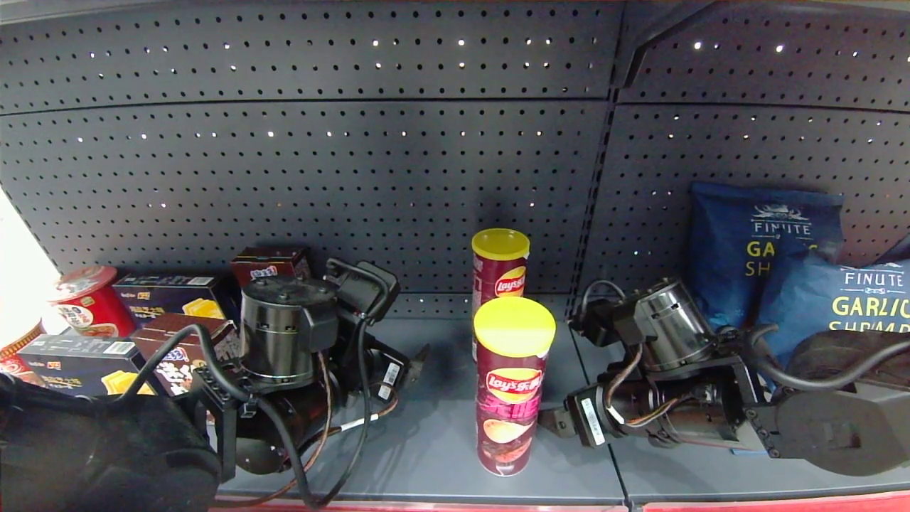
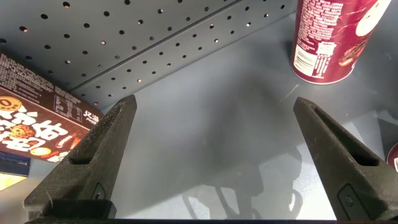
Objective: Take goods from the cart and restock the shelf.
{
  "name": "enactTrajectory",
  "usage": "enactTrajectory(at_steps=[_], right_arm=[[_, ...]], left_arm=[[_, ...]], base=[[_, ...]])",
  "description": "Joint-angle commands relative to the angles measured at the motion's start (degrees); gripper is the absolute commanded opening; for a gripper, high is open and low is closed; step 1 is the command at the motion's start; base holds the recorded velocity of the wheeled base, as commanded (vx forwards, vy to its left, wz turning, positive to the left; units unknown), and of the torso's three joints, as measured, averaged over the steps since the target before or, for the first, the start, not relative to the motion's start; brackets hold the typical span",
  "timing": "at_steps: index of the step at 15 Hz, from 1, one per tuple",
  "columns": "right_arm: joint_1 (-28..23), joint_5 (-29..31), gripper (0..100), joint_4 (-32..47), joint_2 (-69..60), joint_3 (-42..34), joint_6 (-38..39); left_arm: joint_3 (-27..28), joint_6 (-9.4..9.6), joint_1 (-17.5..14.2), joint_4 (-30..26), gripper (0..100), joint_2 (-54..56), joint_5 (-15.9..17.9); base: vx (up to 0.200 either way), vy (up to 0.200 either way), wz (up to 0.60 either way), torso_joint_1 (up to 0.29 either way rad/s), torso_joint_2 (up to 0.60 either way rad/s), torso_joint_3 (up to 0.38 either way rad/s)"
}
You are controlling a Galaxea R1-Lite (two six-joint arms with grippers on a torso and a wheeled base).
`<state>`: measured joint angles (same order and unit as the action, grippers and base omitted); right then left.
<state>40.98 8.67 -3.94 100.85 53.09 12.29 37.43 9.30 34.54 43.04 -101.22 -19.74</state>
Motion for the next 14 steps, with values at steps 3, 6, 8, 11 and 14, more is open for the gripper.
enactTrajectory(at_steps=[3,6,8,11,14], right_arm=[[0.59,0.03,100,-0.02,-0.04,-0.09,0.02],[0.85,0.03,100,-0.02,-0.04,0.00,0.02],[0.94,0.03,100,-0.02,-0.04,-0.09,0.02],[1.03,0.03,100,-0.02,-0.04,-0.09,0.02],[1.03,0.03,100,-0.02,-0.04,-0.36,0.02]], left_arm=[[-0.07,0.01,0.09,0.02,100,-0.03,-0.04],[-0.07,0.01,0.09,0.02,100,-0.03,-0.04],[-0.07,0.01,0.18,0.02,100,-0.03,-0.04],[0.02,0.01,0.27,0.02,100,-0.03,-0.04],[0.02,0.01,0.27,0.02,100,-0.30,-0.04]], base=[[0.000,0.000,0.00,0.000,0.00,0.000],[0.000,0.000,0.00,0.000,0.00,0.000],[0.000,0.000,0.00,0.000,0.00,0.000],[0.000,0.000,0.00,0.000,0.00,0.000],[0.000,0.000,0.00,0.000,0.00,0.000]])
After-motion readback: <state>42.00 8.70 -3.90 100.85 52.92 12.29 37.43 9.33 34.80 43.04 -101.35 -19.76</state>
